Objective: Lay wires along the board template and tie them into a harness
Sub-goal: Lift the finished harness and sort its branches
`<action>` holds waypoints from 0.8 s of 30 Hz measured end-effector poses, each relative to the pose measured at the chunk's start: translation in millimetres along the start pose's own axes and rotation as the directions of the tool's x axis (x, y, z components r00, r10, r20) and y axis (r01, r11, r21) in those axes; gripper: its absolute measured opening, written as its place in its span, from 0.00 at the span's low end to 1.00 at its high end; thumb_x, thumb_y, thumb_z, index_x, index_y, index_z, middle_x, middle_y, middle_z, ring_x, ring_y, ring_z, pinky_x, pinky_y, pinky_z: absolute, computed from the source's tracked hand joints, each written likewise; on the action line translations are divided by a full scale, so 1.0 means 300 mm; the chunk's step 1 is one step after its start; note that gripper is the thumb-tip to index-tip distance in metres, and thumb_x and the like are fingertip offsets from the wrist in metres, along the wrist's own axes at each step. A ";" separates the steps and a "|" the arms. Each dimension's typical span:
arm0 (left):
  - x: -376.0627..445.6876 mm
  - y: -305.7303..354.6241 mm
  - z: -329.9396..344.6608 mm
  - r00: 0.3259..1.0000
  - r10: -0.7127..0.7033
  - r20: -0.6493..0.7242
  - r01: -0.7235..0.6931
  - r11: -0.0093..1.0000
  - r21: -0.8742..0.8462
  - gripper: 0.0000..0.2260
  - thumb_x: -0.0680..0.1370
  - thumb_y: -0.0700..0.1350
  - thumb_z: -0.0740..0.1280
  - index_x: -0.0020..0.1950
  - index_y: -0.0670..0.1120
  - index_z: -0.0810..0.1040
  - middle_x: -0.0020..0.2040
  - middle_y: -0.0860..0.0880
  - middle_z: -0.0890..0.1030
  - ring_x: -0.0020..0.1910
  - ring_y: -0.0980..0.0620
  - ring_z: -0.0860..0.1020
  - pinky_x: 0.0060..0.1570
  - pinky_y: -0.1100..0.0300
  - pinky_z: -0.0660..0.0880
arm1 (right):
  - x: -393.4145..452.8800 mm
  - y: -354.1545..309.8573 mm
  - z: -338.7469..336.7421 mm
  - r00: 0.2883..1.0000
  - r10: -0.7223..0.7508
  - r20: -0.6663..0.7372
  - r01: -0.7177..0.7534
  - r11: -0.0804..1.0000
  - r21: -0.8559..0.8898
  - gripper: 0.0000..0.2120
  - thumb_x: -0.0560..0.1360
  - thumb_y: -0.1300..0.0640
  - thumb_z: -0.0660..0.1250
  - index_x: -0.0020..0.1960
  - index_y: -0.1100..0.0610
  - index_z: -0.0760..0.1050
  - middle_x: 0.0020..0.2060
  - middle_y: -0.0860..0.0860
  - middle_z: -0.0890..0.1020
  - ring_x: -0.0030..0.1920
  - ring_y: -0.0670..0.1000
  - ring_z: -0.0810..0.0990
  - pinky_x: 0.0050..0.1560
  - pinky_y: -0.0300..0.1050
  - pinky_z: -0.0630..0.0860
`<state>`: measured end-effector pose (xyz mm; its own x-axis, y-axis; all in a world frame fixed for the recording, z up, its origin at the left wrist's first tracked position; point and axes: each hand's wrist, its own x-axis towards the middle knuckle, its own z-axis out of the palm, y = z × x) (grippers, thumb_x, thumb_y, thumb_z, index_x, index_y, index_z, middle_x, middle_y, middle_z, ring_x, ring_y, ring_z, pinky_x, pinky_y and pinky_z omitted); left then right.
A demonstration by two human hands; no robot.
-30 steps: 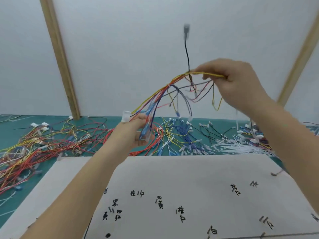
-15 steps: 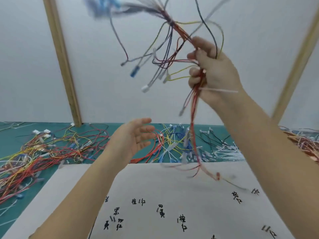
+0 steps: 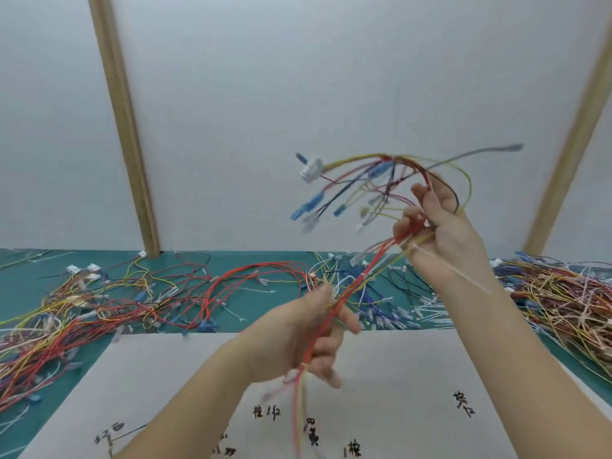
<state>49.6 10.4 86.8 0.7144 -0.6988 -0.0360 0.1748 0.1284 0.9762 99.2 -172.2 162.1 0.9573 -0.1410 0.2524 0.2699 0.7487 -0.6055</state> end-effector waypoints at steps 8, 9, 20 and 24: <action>-0.075 0.114 -0.034 0.962 0.190 -0.198 0.018 0.676 0.736 0.08 0.75 0.50 0.65 0.39 0.49 0.76 0.25 0.56 0.72 0.24 0.59 0.68 0.25 0.69 0.64 | -0.008 0.054 -0.135 0.983 0.156 -0.100 -0.143 0.981 0.133 0.11 0.80 0.62 0.53 0.47 0.57 0.74 0.28 0.49 0.76 0.22 0.45 0.74 0.31 0.46 0.81; -0.080 0.117 -0.028 0.968 0.154 -0.197 0.061 0.618 0.784 0.10 0.75 0.55 0.65 0.38 0.51 0.76 0.28 0.57 0.75 0.26 0.60 0.71 0.28 0.70 0.66 | -0.009 0.064 -0.132 0.975 0.190 -0.114 -0.169 0.971 0.171 0.11 0.80 0.62 0.53 0.47 0.59 0.73 0.29 0.50 0.75 0.22 0.45 0.73 0.29 0.44 0.80; -0.009 0.053 -0.087 0.639 0.341 -0.690 -0.128 0.931 0.341 0.31 0.71 0.57 0.65 0.72 0.58 0.58 0.61 0.53 0.75 0.53 0.50 0.79 0.53 0.54 0.74 | -0.097 0.204 -0.143 0.763 0.646 0.032 -0.565 0.689 -0.455 0.15 0.79 0.64 0.57 0.44 0.56 0.81 0.30 0.50 0.80 0.25 0.47 0.76 0.26 0.41 0.77; -0.012 0.060 -0.124 0.617 0.325 -0.717 -0.356 0.928 0.113 0.20 0.77 0.43 0.62 0.68 0.54 0.66 0.53 0.48 0.81 0.39 0.47 0.84 0.39 0.54 0.79 | -0.096 0.189 -0.164 0.684 0.728 0.045 -0.452 0.471 -0.758 0.11 0.77 0.61 0.62 0.50 0.51 0.81 0.41 0.49 0.80 0.35 0.53 0.82 0.31 0.48 0.80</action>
<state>75.2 41.4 96.7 0.9832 0.1153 0.1412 -0.1692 0.2881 0.9425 92.1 -157.6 83.6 0.8470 0.4771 -0.2342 -0.2266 -0.0744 -0.9711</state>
